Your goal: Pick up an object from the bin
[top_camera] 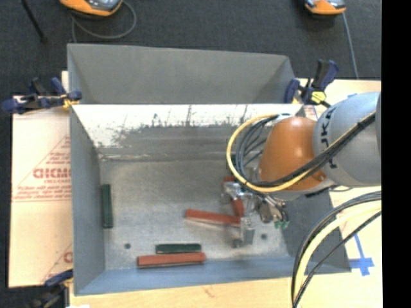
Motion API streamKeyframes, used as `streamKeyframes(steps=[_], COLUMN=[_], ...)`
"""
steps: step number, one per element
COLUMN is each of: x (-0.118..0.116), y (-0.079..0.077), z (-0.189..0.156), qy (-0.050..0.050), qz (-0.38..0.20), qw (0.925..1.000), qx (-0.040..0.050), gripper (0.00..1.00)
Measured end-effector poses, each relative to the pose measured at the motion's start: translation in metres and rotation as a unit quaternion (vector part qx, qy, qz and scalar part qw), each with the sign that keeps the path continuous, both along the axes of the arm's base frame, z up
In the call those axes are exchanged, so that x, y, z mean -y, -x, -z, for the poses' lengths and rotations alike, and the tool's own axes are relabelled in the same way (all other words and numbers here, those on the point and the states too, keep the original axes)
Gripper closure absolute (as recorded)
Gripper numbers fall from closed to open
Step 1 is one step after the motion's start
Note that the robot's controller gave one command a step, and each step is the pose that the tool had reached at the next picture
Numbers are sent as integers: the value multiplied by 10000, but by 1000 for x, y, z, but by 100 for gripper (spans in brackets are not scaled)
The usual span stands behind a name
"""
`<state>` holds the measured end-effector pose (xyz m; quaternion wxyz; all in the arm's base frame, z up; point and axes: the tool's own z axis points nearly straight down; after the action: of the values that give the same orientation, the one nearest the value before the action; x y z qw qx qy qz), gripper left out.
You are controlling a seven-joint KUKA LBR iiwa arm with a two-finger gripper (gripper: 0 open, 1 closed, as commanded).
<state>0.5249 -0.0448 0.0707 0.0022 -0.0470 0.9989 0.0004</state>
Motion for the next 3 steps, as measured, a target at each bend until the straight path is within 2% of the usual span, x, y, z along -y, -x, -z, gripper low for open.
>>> streamKeyframes(steps=[1, 2, 3], x=[28, 27, 27], y=[33, 33, 33], z=[0, 0, 0], qy=[16, 13, 14], qz=[-1260, -1264, -1263], qw=[9920, 9920, 9920], qx=[17, 4, 11], gripper=[0, 100, 0])
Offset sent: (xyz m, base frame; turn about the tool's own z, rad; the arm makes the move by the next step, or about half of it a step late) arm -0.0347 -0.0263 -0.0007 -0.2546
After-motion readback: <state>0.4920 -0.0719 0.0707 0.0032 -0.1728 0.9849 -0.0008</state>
